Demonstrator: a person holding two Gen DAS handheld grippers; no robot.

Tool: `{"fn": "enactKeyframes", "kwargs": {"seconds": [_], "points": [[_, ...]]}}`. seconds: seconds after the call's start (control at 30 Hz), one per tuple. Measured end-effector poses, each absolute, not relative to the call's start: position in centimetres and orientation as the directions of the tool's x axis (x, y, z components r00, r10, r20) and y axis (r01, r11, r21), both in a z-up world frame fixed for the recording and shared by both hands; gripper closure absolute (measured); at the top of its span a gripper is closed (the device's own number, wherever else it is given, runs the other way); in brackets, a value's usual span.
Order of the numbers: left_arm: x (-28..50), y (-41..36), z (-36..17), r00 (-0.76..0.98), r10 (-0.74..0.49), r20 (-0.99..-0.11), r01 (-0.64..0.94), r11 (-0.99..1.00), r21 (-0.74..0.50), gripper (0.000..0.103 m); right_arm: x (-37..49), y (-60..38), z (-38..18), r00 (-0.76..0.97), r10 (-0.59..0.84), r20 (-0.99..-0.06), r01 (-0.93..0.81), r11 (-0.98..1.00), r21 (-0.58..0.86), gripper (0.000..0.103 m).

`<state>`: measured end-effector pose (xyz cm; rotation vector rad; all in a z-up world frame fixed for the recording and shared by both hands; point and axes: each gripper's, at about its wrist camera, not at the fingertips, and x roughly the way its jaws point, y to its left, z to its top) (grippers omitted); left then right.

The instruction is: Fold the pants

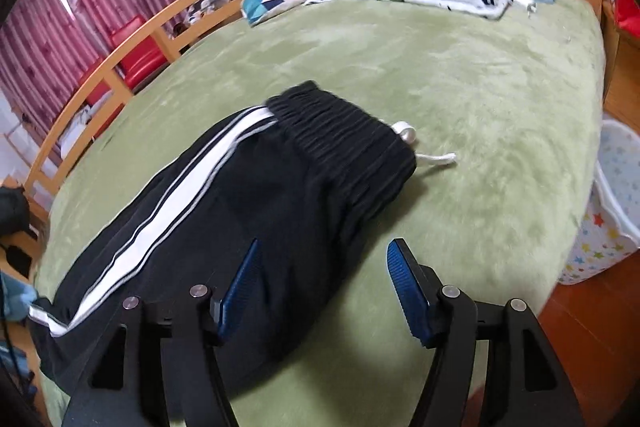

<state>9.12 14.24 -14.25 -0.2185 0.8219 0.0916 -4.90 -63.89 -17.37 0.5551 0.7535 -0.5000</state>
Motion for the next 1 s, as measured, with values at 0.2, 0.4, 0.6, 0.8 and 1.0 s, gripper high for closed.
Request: {"fn": "enactKeyframes", "kwargs": {"seconds": [0.2,0.4,0.6,0.8,1.0], "points": [[12.8,17.9,-15.3,0.667,0.116,-0.736,-0.294,0.948,-0.118,0.014,-5.4,-58.9,-15.0,0.653,-0.202,-0.73,0.579,0.754,0.31,0.038],[14.6,21.6,-19.4,0.616,0.045,-0.787,-0.37,0.898,-0.238,0.043,-5.3,-55.0,-15.1,0.651,-0.188,-0.736,0.584,0.742,0.328,0.038],[14.6,22.1,-19.5,0.646,-0.065,-0.761,-0.363,0.851,-0.38,0.096,-3.6,-52.7,-14.9,0.665,-0.14,-0.734,0.56,0.743,0.366,0.038],[9.5,23.4,-18.3,0.653,-0.063,-0.755,-0.347,0.861,-0.372,0.095,-4.4,-51.4,-12.6,0.701,-0.164,-0.694,0.529,0.773,0.351,0.038],[8.1,22.1,-19.1,0.558,-0.051,-0.829,-0.385,0.868,-0.313,0.075,-4.0,-51.2,-13.8,0.687,-0.079,-0.722,0.497,0.776,0.388,0.038]]}}
